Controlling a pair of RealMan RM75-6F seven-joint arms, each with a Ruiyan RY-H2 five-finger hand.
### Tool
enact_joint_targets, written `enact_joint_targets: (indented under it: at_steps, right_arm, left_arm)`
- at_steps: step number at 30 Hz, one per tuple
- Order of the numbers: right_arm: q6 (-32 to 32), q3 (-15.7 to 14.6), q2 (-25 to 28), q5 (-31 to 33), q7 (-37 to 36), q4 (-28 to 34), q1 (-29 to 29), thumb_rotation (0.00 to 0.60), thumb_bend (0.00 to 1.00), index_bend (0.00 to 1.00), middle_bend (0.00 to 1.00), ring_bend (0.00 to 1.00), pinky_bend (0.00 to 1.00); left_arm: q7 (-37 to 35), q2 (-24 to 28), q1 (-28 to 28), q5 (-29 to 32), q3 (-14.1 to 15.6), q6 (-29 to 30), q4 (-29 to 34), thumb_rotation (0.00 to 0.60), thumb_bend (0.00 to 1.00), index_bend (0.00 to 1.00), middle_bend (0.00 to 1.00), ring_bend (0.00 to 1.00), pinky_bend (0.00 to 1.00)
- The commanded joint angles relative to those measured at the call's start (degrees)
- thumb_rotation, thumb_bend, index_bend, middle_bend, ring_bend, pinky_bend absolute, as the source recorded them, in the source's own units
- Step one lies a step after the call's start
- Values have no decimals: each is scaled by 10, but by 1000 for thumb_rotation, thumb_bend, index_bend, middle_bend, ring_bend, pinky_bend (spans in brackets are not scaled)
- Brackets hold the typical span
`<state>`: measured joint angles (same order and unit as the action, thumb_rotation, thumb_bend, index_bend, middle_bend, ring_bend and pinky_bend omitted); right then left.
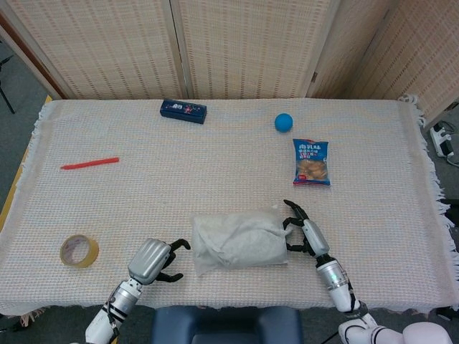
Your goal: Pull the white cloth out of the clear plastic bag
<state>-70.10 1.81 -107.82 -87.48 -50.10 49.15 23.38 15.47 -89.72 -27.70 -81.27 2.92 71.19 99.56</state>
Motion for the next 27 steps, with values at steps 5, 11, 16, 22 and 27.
enact_joint_targets:
  at_steps: [5, 11, 16, 22, 27]
  right_arm:
    - [0, 1, 0, 1, 8, 12, -3, 600, 702, 757, 48, 0, 0]
    - [3, 6, 8, 7, 8, 24, -5, 600, 702, 757, 48, 0, 0]
    - [8, 8, 14, 9, 3, 29, -4, 600, 702, 757, 48, 0, 0]
    - [15, 9, 14, 8, -2, 30, -2, 600, 702, 757, 47, 0, 0]
    - [16, 9, 13, 7, -6, 26, -1, 600, 704, 757, 47, 0, 0]
  left_arm:
    - [-10, -50, 10, -23, 9, -5, -30, 600, 55, 403, 1000, 1000, 1000]
    - [-21, -102, 15, -43, 1, 0, -101, 600, 56, 419, 1000, 1000, 1000]
    - [-39, -124, 15, -53, -6, -1, -149, 600, 57, 442, 1000, 1000, 1000]
    - [-67, -145, 18, -77, -5, 12, -198, 600, 93, 495, 1000, 1000, 1000]
    - [-86, -158, 22, -98, -4, 28, -234, 600, 128, 557, 1000, 1000, 1000]
